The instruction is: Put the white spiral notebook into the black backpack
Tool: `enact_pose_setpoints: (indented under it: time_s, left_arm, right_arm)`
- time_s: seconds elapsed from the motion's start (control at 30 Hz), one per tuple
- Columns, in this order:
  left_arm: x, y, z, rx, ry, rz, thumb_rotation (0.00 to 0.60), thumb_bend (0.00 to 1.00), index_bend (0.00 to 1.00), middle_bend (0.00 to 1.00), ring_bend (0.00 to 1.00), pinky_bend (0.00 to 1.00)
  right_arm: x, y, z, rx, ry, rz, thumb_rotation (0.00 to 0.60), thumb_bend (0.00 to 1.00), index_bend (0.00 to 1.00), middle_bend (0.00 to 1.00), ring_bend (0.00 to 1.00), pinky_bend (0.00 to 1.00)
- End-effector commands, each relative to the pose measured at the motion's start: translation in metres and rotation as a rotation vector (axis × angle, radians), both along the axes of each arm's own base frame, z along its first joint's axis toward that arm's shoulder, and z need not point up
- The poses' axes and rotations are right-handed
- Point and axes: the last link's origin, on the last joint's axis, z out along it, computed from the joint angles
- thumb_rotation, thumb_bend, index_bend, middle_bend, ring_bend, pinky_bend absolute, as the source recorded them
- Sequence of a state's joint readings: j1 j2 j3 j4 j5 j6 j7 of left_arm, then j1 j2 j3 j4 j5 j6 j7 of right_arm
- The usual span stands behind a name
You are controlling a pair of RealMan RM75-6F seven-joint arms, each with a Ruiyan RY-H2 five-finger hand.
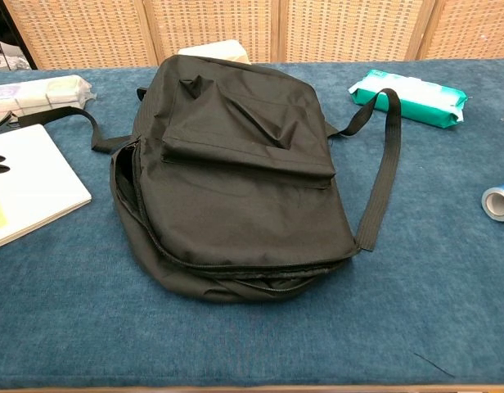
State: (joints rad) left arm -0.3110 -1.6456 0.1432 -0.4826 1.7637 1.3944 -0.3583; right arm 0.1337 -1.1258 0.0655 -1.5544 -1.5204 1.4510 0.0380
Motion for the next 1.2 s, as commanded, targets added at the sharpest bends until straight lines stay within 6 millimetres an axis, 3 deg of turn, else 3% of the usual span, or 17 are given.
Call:
enact_pose_setpoints:
  time_s: [0.03, 0.33, 0.4, 0.47, 0.57, 0.93, 1.2]
  left_arm:
    - [-0.001, 0.001, 0.000, -0.003, 0.010, 0.001, 0.600, 0.00, 0.00, 0.00, 0.00, 0.00]
    - [-0.002, 0.007, -0.004, 0.011, 0.029, 0.011, 0.600, 0.01, 0.00, 0.00, 0.00, 0.00]
    - [0.000, 0.009, -0.005, 0.014, 0.033, 0.007, 0.600, 0.09, 0.00, 0.00, 0.00, 0.00]
    - [0.001, 0.011, -0.006, 0.013, 0.032, 0.004, 0.600, 0.31, 0.00, 0.00, 0.00, 0.00]
    - [0.004, 0.012, -0.008, 0.011, 0.023, -0.007, 0.600, 0.49, 0.00, 0.00, 0.00, 0.00]
    - [0.008, 0.016, -0.007, 0.016, 0.022, -0.026, 0.600, 0.64, 0.00, 0.00, 0.00, 0.00]
    - [0.009, 0.017, 0.001, 0.027, 0.003, -0.028, 0.600, 0.65, 0.00, 0.00, 0.00, 0.00]
  right_arm:
    - [0.000, 0.000, 0.000, 0.000, 0.000, 0.000, 0.600, 0.00, 0.00, 0.00, 0.00, 0.00]
    - [0.000, 0.000, 0.001, 0.000, -0.005, -0.002, 0.600, 0.00, 0.00, 0.00, 0.00, 0.00]
    - [0.000, 0.000, 0.001, 0.001, -0.005, -0.002, 0.600, 0.00, 0.00, 0.00, 0.00, 0.00]
    - [0.000, 0.000, 0.001, 0.001, -0.005, -0.003, 0.600, 0.00, 0.00, 0.00, 0.00, 0.00]
    - [0.000, 0.001, 0.001, 0.002, -0.006, -0.002, 0.600, 0.00, 0.00, 0.00, 0.00, 0.00]
    - [0.000, 0.001, 0.001, 0.009, -0.008, -0.006, 0.600, 0.00, 0.00, 0.00, 0.00, 0.00]
    - [0.000, 0.001, 0.000, 0.016, -0.007, -0.008, 0.600, 0.00, 0.00, 0.00, 0.00, 0.00]
